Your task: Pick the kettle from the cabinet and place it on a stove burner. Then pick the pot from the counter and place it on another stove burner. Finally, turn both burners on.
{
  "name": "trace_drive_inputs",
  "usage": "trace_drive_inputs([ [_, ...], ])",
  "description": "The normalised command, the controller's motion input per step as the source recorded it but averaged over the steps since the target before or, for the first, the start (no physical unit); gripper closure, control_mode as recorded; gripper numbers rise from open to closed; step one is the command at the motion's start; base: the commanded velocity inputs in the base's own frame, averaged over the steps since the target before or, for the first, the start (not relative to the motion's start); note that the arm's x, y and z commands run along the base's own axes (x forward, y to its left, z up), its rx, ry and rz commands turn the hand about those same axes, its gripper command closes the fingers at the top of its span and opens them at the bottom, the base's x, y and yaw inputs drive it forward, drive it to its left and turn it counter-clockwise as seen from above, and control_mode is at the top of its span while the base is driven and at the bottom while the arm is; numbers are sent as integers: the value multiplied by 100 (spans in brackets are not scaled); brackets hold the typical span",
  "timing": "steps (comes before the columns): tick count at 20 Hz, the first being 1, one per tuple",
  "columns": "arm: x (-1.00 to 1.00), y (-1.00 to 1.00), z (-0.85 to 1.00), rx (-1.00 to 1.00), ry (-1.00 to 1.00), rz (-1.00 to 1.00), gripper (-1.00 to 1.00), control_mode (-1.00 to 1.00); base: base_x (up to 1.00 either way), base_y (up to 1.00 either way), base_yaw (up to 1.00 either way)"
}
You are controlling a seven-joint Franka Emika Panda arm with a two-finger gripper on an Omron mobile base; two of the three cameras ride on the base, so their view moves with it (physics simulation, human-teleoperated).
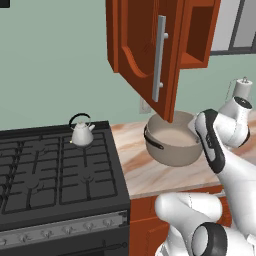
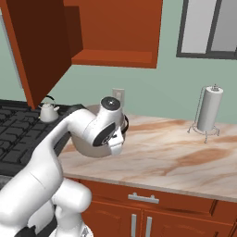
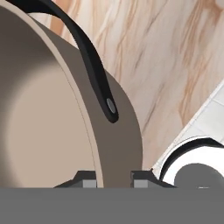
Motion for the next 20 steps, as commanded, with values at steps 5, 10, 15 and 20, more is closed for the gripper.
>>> trace_drive_inputs([
  [5, -41, -7, 31, 0, 0, 0, 100, -100, 0, 0, 0],
  [10, -42, -8, 32, 0, 0, 0, 100, -100, 0, 0, 0],
  [15, -39, -7, 35, 0, 0, 0, 100, -100, 0, 0, 0],
  [20, -44, -5, 31, 0, 0, 0, 100, -100, 0, 0, 0],
])
